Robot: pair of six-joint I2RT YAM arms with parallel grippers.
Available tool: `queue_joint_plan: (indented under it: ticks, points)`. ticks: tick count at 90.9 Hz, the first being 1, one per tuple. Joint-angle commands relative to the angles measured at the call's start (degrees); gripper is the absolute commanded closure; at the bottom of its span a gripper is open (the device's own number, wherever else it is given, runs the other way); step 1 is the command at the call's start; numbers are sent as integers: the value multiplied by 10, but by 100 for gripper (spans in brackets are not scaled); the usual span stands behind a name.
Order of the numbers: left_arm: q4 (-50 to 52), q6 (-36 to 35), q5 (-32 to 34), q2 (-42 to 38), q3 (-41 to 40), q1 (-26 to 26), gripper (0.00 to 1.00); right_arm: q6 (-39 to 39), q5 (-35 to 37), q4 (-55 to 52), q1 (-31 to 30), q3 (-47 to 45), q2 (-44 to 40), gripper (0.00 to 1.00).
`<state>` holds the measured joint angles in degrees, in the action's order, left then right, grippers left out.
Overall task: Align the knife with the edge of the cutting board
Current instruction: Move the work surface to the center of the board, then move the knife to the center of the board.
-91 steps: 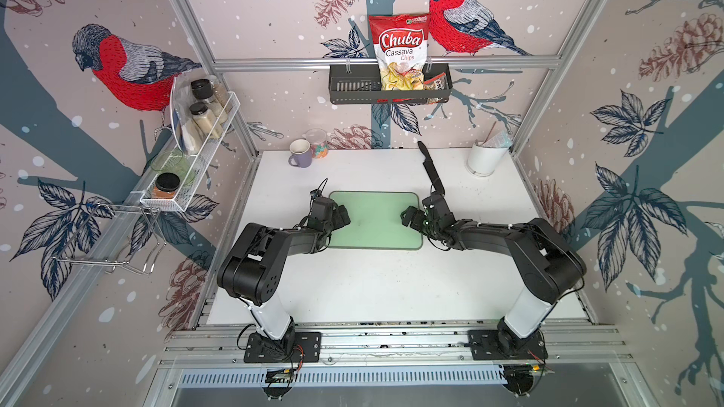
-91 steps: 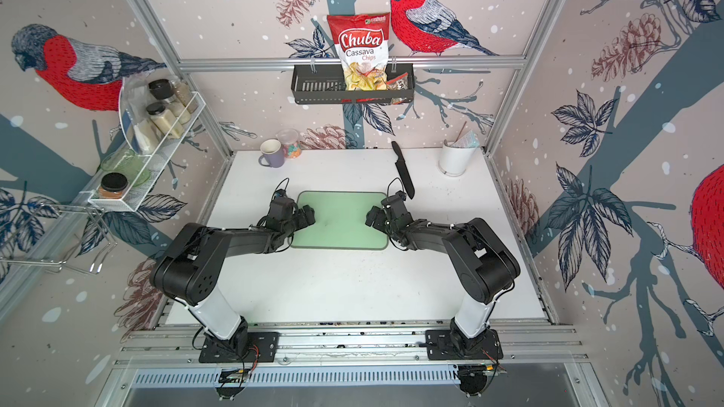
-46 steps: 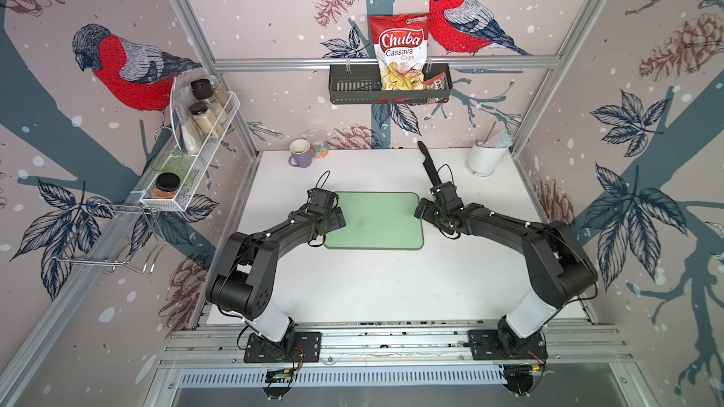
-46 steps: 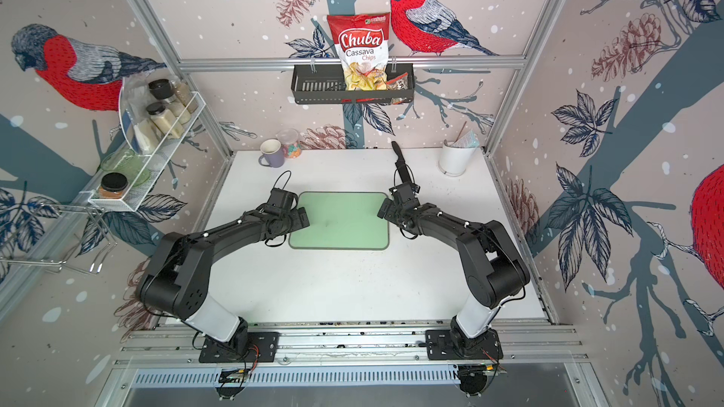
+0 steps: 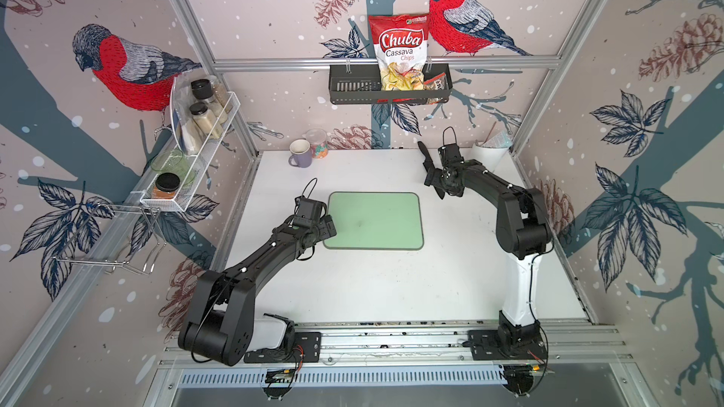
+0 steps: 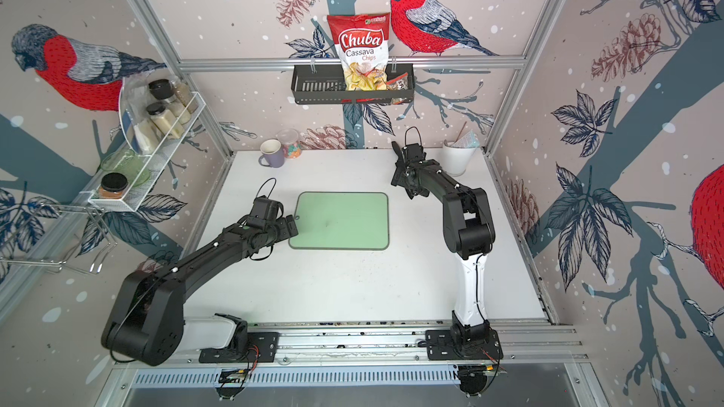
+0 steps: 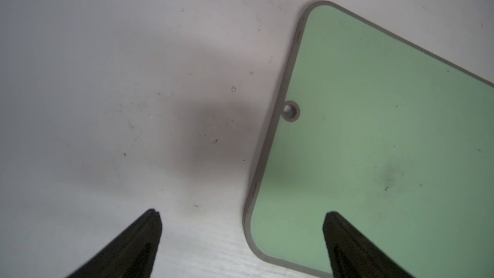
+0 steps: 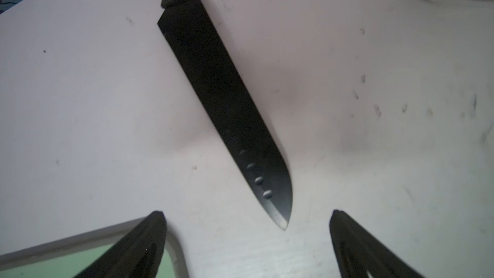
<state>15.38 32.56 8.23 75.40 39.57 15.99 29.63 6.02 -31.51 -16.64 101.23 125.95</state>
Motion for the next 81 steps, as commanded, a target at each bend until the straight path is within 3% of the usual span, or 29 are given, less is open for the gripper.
queue_joint_plan:
  ticks: [1,26,46,81]
  points:
    - [3,-4,-10,-28,-26,-2,4,-31,5,-98,10,130,81,5]
    - [21,-4,0,-103,-78,-1,4,-53,-32,-113,24,339,224,6]
    - [17,-6,5,-117,-89,-1,4,16,-140,-12,46,353,258,9]
    - [4,-5,1,-94,-91,-1,4,53,-125,39,25,414,314,11]
